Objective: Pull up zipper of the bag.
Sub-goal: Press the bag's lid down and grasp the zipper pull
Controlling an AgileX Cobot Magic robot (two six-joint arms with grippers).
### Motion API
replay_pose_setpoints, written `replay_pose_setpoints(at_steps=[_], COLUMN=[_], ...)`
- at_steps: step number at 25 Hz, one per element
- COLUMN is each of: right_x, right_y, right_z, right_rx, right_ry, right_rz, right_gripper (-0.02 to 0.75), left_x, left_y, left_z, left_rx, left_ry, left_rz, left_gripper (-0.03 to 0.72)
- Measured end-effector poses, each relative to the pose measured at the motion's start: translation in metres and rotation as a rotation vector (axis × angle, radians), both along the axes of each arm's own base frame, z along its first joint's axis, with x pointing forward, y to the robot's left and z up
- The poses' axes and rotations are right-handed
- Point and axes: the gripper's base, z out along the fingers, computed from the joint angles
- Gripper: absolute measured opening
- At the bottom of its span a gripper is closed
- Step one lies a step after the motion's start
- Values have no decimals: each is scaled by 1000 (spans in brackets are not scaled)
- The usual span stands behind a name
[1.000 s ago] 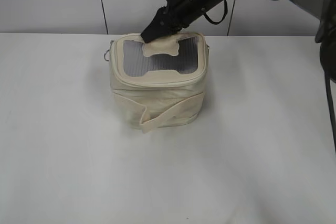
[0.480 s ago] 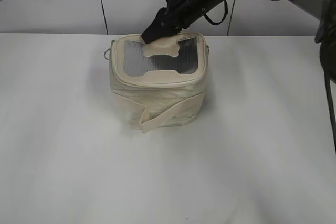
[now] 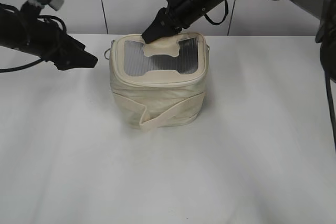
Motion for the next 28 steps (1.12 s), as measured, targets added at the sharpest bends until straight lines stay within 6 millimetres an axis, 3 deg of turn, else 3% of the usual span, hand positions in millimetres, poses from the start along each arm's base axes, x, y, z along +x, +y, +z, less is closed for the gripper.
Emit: replay_pose_setpoints(at_steps=[4,9,22,25,28], right_x=[0,0,0,0,0], right_y=[0,0,0,0,0], right_z=[0,0,0,0,0], right_rx=[0,0,1,1,1], right_ry=[0,4,9,10,11], right_rz=[0,-3,-7,-6,-7], right_gripper=[50,50,50,50,50], left_x=[4,7,15,15,13], left_y=[-16,-32,-42,-48,-55], left_z=[-15,-20,-20,-25,-28], left_rx=[83,153,134,143,155], left_ry=[-49,-106,-140,-138,-144], left_rz=[-20,9,16,9,-7], left_gripper=[539,539,438,347,163])
